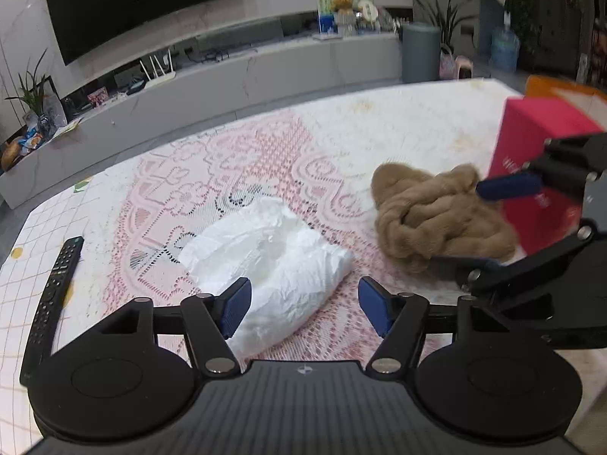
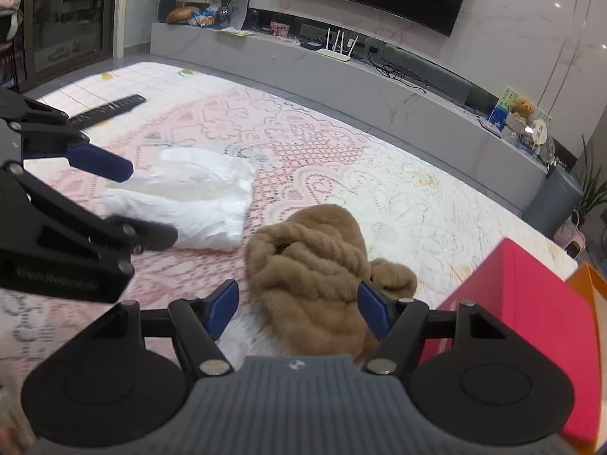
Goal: Organize soft objects
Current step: 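Grasp the white plastic bag with the left tool while the right tool grasps the brown plush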
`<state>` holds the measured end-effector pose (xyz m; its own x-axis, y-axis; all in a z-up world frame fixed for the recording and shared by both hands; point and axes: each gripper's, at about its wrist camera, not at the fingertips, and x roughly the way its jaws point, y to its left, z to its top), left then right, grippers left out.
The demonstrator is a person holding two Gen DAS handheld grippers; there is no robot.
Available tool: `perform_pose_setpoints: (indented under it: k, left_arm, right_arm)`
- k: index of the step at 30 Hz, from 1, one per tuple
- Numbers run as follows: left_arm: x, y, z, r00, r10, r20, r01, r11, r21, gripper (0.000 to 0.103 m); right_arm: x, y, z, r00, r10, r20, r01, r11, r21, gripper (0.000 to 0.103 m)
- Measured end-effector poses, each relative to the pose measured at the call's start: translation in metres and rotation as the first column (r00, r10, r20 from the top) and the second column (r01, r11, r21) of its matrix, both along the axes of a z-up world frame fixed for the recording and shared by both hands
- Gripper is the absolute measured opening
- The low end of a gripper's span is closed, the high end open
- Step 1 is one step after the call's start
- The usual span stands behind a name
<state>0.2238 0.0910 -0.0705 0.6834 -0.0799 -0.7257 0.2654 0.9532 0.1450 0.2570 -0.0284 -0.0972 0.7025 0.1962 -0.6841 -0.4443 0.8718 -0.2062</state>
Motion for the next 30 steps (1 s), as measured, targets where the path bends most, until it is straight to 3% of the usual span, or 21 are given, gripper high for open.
perform_pose_setpoints:
  k: [5, 8, 11, 15, 25, 30]
  left_arm:
    - [0.018, -0.002, -0.014, 0.999, -0.023, -0.040, 0.024, 0.999, 0.022, 0.074]
    - [0.026, -0.001, -0.025, 0.997, -0.023, -0.078, 0.025, 0.999, 0.023, 0.074]
    - [0.028, -0.005, -0.031, 0.995, -0.036, -0.093, 0.040, 0.998, 0.045, 0.074]
    - [0.031, -0.005, -0.037, 0.994, -0.021, -0.107, 0.027, 0.998, 0.057, 0.070]
    - [0.027, -0.010, -0.034, 0.999, 0.008, -0.052, -0.004, 0.996, 0.084, 0.025]
    - [0.025, -0.004, -0.028, 0.999, 0.048, -0.014, -0.047, 0.997, 0.059, 0.015]
  right_arm:
    - [0.023, -0.001, -0.016, 1.000, 0.000, -0.017, 0.000, 1.000, -0.013, 0.072]
    - [0.025, -0.002, -0.022, 1.000, 0.011, -0.006, -0.011, 1.000, -0.004, 0.080]
    - [0.026, -0.002, -0.026, 1.000, 0.017, 0.006, -0.017, 1.000, -0.003, 0.080]
    - [0.030, -0.003, -0.027, 1.000, 0.004, 0.012, -0.004, 1.000, 0.009, 0.072]
    - [0.019, 0.000, -0.033, 0.996, 0.040, 0.082, -0.038, 0.999, -0.033, 0.052]
    - [0.017, -0.002, -0.029, 0.995, 0.034, 0.096, -0.031, 0.999, -0.031, 0.037]
